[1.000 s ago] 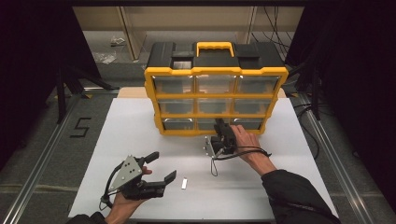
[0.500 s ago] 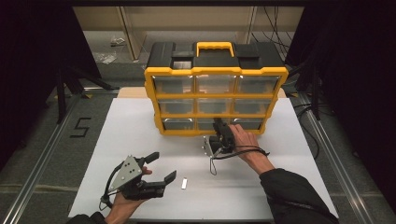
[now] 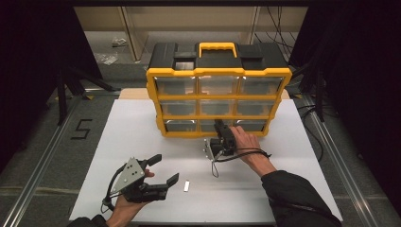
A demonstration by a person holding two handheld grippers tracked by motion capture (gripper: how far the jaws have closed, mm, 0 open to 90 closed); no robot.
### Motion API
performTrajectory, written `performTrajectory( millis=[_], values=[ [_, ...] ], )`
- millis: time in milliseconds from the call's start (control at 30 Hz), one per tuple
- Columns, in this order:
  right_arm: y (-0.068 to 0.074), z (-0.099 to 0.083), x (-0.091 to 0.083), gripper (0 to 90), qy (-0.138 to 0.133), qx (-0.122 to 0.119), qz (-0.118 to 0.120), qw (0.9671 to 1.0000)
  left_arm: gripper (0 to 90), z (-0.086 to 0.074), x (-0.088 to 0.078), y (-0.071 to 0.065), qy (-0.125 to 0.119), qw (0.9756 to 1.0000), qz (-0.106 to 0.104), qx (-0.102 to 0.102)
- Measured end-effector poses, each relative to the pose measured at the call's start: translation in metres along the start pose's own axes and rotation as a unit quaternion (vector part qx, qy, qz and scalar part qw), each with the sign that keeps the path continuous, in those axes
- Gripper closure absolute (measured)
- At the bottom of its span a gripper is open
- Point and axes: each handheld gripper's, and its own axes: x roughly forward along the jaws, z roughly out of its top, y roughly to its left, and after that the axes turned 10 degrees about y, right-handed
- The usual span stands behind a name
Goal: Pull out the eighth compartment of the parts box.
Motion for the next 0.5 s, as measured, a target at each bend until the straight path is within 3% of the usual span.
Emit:
performTrajectory(
  millis=[300,500],
  values=[
    [-0.0001,-0.0019,-0.0021,77.9,-0.001,-0.026,-0.008,0.9996,16.8,0.0000,-0.0004,0.0004,0.000,1.0000,0.001,-0.001],
    [0.0005,-0.0030,-0.0059,78.1,-0.005,-0.030,-0.009,0.9995,16.9,0.0001,-0.0010,0.0007,0.000,1.0000,0.002,-0.001]
  ],
)
